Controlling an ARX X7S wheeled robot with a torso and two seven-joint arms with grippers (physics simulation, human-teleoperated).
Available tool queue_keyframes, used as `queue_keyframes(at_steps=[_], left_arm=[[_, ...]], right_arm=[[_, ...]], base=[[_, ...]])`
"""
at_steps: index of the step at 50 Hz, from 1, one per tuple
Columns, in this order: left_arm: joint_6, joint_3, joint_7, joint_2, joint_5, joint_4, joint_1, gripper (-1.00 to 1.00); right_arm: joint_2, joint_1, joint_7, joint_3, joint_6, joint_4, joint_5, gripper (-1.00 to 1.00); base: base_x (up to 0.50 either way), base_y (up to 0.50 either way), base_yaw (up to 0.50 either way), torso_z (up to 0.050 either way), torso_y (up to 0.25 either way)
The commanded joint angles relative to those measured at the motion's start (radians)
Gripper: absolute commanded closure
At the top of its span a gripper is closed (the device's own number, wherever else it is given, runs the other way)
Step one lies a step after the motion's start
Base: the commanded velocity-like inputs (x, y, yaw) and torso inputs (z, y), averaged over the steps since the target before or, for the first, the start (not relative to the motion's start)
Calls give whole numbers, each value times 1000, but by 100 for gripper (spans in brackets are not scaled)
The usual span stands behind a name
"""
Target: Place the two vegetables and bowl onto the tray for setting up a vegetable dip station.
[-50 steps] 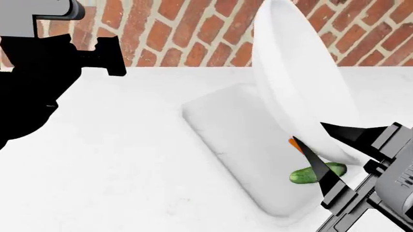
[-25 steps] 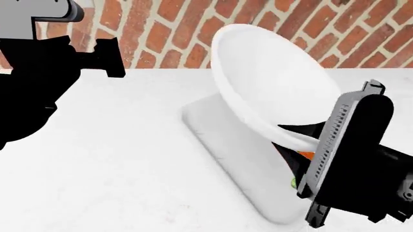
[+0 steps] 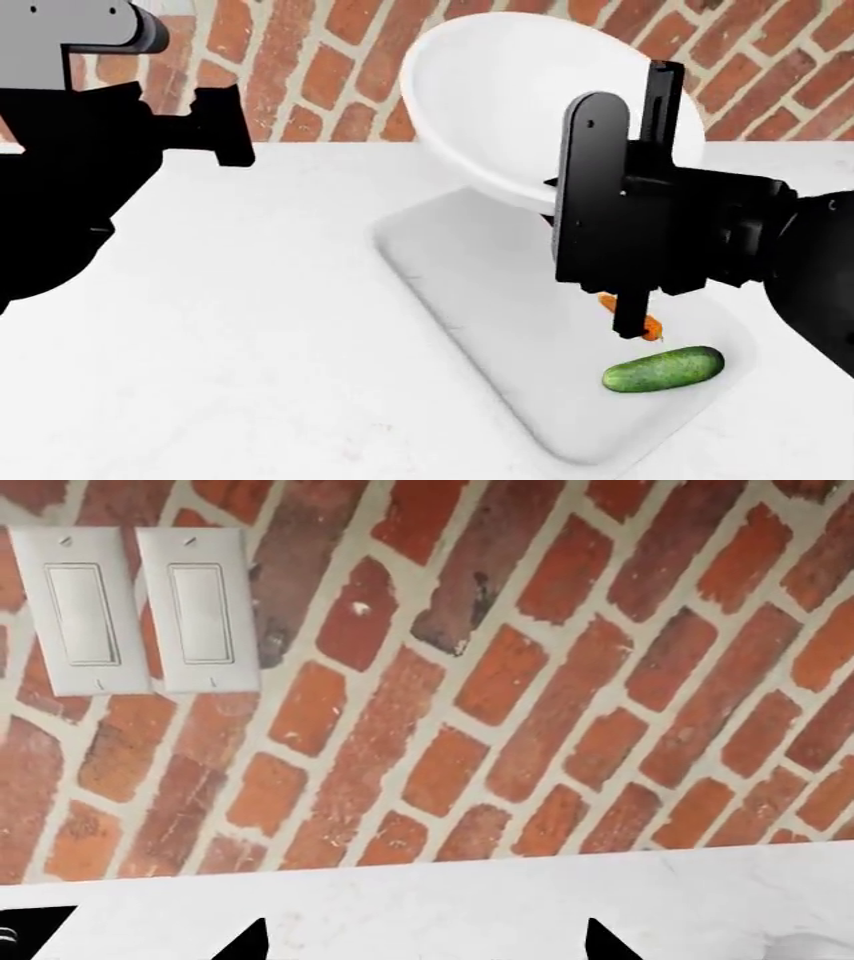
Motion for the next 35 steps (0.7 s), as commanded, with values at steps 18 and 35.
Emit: queue_keyframes(at_steps=[18,35], left_arm=[[16,-10,1,0,4,-2,24,-100],[28,-12,5,-7,7,-8,40,-100]], right_arm=[[-72,-92,-14,-43,-100,161,-108,100],[-134,-135,-22,-64,-150,219,-117,100]], base=[[0,0,0,0,1],[0,0,0,0,1]])
